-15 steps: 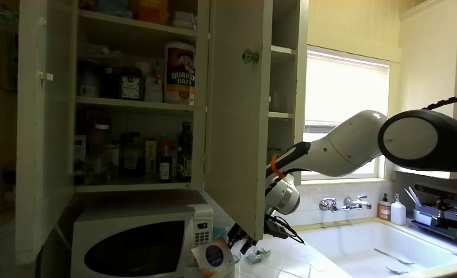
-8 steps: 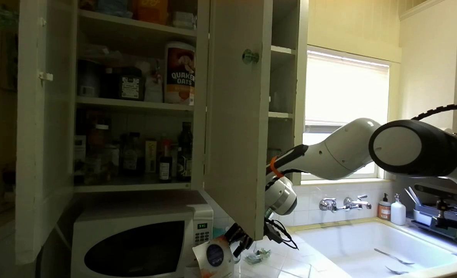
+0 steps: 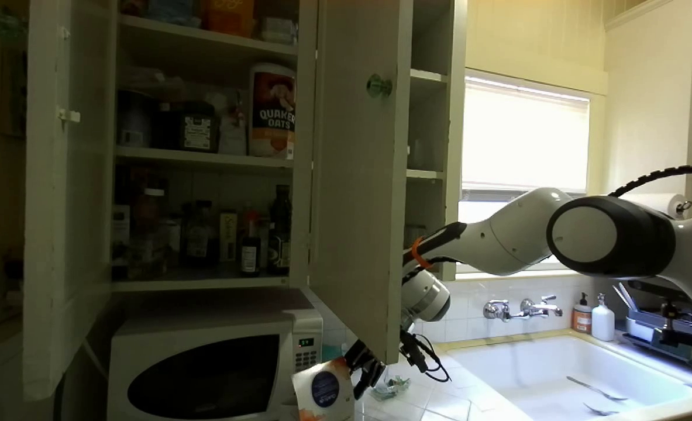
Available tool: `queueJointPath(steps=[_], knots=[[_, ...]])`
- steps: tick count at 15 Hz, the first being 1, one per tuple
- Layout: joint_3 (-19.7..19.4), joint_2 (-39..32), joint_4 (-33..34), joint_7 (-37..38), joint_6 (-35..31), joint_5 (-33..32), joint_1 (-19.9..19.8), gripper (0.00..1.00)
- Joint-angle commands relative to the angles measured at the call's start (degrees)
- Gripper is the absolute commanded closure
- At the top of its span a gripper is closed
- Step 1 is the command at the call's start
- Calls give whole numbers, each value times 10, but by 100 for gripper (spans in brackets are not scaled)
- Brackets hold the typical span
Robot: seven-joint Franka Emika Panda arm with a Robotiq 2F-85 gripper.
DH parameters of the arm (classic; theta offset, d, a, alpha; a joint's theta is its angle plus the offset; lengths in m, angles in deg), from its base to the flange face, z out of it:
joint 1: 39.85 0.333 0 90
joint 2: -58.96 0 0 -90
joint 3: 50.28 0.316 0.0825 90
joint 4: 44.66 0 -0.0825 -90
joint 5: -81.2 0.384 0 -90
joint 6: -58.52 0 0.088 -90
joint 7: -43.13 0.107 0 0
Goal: Open the right cabinet door then put the white box on the bottom shelf.
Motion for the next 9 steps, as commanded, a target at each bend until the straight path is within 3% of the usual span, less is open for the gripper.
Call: queueJointPath(steps=[1, 5, 6, 7, 8, 9], knots=[[-25, -9, 12, 33, -24, -5, 26, 0], [-37, -5, 3, 76, -95, -22, 52, 3], [-37, -6, 4, 86, -105, -27, 56, 11], [-37, -8, 6, 97, -111, -33, 59, 28], [-36, -10, 8, 104, -112, -40, 61, 22], [-34, -8, 7, 112, -114, -47, 62, 34]])
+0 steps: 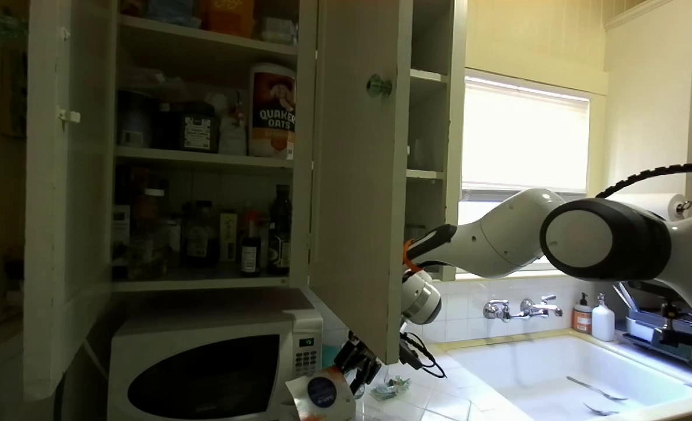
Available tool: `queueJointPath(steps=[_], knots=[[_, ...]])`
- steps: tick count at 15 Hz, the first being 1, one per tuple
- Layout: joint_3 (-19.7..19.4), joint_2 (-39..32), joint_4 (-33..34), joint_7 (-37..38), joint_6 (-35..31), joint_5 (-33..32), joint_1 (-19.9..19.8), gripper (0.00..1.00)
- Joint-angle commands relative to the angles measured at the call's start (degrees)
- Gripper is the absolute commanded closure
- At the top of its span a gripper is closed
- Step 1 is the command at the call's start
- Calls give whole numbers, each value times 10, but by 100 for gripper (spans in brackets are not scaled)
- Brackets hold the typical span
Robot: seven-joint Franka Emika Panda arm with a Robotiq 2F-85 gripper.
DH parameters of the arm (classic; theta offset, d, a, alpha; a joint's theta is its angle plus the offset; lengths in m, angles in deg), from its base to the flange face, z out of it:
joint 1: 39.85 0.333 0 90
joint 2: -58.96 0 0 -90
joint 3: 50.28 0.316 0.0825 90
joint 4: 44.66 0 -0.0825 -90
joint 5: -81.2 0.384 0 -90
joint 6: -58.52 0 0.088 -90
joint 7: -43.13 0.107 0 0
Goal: Open the right cabinet door then put the white box on the bottom shelf.
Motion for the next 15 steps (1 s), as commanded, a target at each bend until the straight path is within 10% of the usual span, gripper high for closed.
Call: queueJointPath(steps=[1, 8, 15], knots=[[-4, -4, 4, 40, -13, -33, 13, 47], [-3, -4, 22, 96, 35, -97, 16, 98], [-22, 101, -70, 154, 88, -242, 16, 100]])
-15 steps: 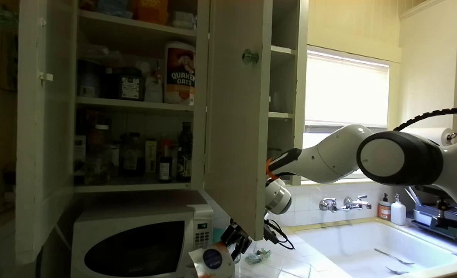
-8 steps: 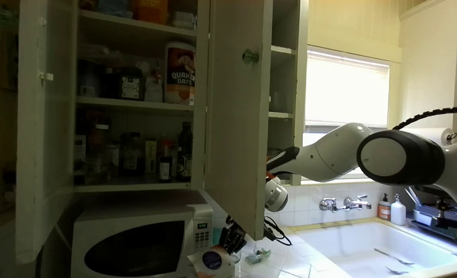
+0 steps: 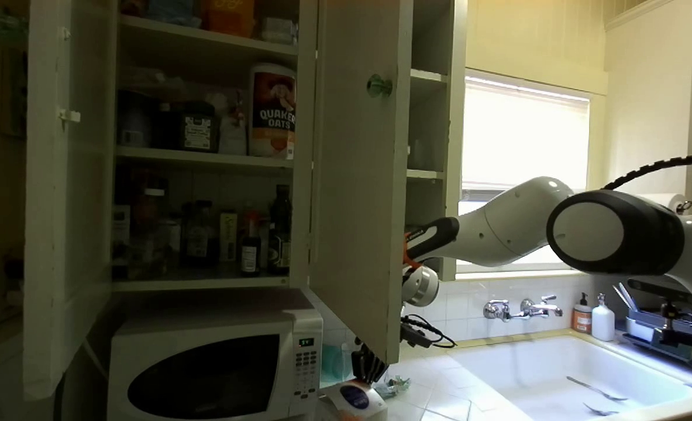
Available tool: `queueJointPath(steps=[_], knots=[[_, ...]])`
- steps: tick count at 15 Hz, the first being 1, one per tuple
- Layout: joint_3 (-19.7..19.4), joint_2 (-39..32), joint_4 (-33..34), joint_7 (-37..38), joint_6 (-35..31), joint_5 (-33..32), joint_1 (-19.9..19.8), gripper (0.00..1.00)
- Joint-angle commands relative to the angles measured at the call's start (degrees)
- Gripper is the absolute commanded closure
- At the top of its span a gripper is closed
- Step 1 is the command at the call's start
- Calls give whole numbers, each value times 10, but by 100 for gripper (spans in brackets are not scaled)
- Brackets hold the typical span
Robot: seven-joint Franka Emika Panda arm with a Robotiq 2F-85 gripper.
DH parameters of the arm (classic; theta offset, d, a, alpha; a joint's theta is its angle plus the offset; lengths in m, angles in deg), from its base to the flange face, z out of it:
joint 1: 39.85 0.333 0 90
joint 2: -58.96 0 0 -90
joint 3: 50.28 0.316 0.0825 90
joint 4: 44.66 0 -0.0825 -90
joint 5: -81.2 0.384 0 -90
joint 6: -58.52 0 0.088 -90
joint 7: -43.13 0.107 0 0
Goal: Open the right cabinet door then put the white box on the bottom shelf.
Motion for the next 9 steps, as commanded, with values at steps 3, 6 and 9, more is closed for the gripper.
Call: queueJointPath(steps=[3, 6, 9], knots=[[-13, 139, -167, 10, -62, -49, -1, 99], [-11, 210, -245, -6, -103, -53, 2, 99], [-21, 303, -332, 9, -140, -48, 4, 99]])
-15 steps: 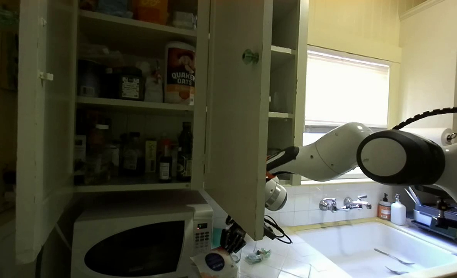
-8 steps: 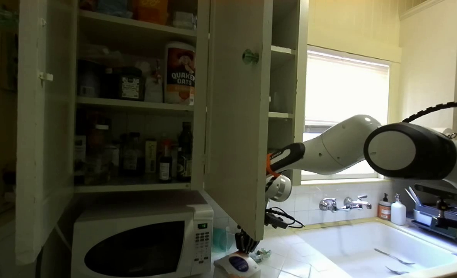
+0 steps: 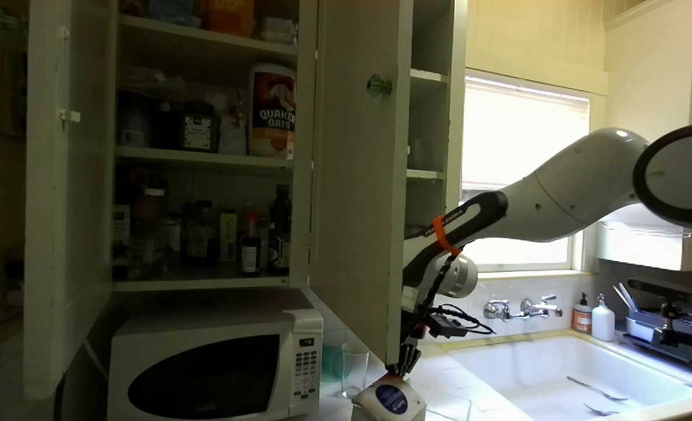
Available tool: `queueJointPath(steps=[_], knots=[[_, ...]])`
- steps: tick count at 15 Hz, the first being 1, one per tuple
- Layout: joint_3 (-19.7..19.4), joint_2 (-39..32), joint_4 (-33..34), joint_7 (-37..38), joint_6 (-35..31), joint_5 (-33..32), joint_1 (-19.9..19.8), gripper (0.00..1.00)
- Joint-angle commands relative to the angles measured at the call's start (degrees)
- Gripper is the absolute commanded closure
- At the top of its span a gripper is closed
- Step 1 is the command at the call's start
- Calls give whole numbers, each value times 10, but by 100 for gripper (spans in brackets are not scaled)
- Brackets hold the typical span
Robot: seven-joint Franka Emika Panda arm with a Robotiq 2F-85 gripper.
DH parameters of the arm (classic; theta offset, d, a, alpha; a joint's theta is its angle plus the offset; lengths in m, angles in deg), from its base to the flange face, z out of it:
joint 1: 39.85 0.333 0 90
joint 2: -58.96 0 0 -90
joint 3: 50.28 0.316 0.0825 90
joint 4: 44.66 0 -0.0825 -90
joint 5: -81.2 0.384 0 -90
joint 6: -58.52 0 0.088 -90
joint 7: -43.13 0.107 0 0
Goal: Open the right cabinet door then put the white box on the bottom shelf.
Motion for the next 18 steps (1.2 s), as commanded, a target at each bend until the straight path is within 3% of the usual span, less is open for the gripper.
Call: queueJointPath(steps=[1, 9, 15, 18], knots=[[-15, 142, -131, 26, -47, -1, 4, 99], [-79, 335, -222, 174, -69, -5, -1, 99], [-98, 405, -223, 344, 12, -45, -48, 99], [-97, 397, -204, 399, 71, -62, -64, 99]])
